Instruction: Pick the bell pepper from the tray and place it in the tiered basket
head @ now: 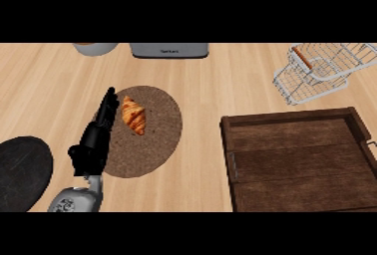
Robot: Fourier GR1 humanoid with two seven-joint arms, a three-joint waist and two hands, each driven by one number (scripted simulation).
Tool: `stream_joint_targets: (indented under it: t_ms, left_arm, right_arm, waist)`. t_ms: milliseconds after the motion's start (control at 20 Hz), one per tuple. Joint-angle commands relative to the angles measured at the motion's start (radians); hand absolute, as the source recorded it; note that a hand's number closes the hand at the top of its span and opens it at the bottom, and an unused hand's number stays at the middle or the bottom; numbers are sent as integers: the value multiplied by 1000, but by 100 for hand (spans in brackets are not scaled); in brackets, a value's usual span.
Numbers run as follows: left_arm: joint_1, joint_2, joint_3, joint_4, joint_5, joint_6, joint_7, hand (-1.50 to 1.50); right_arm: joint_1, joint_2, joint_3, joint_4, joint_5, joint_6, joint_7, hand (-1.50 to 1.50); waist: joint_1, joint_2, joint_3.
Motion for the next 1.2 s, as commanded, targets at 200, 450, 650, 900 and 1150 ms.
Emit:
stream_joint_targets:
  t_ms: [200,450,650,900,1150]
  left_arm:
    - [39,-2,-1,-75,-1,-9,29,0]
    - [9,-6,2,-18,-7,-22,13,0]
    - [-5,5,31,19,11,-40,-26,0]
    - [-63,-10,38,49,-4,-26,-7,0]
    - [-54,7,42,1,14,-44,44,0]
  right_arm:
    - [-98,-18,53,227,31,-161,23,150]
    - [-184,-116,133,489,120,-323,-93,150]
    - [-211,-89,209,582,186,-437,-119,150]
    - [-169,-184,188,767,212,-560,-290,150]
    - [-282,-75,60,911,120,-544,-100,-150]
  waist:
    - [8,2,1]
    - [12,6,1]
    - [13,6,1]
    - [9,8,1]
    - [21,7,2]
